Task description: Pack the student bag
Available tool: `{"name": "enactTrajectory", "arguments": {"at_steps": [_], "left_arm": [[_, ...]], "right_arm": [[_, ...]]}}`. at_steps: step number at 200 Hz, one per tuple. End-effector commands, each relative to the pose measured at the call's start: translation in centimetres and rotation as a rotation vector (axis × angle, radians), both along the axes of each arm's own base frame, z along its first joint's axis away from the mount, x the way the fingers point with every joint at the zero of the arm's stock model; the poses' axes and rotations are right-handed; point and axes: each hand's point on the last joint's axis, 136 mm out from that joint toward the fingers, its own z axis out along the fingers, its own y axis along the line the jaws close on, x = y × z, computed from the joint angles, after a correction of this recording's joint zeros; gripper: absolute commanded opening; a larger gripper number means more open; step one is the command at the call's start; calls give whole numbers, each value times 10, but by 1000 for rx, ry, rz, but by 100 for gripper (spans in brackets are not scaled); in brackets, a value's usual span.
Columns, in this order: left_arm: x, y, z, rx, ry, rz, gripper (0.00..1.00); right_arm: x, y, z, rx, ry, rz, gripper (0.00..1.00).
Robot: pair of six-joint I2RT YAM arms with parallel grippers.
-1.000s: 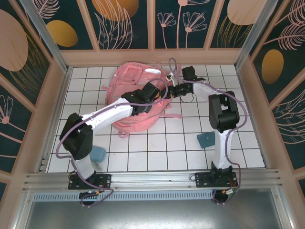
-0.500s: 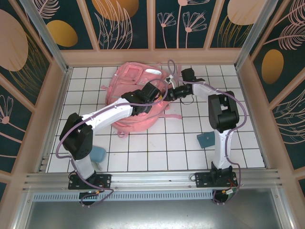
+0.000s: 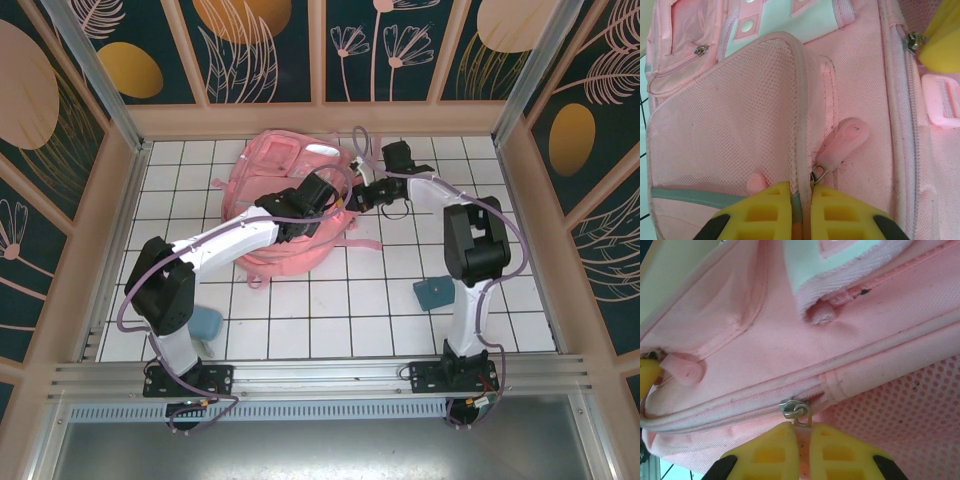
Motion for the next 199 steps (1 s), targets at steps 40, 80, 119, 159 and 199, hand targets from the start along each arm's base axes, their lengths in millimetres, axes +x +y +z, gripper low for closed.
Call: {"name": "enactTrajectory", "arguments": {"at_steps": [40,80,119,159,199], "left_arm": [[40,-42,39,-271,-143,85,0],[44,-57,47,-346,-137,56,0],[44,-60,56,-452,-80,52,11],[27,-40,64,-545,9,-31,66],[16,-3,63,-448,-39,-65,78]], "right_arm": [[-75,23,19,66,9,86,0],[-71,18,15,45,-17,-24,0],[-49,-7,13,-10,-93,-224,0],[-13,-41,39,-49,-195,-434,0],[29,-78,61,-50,-214,-630,0]]}}
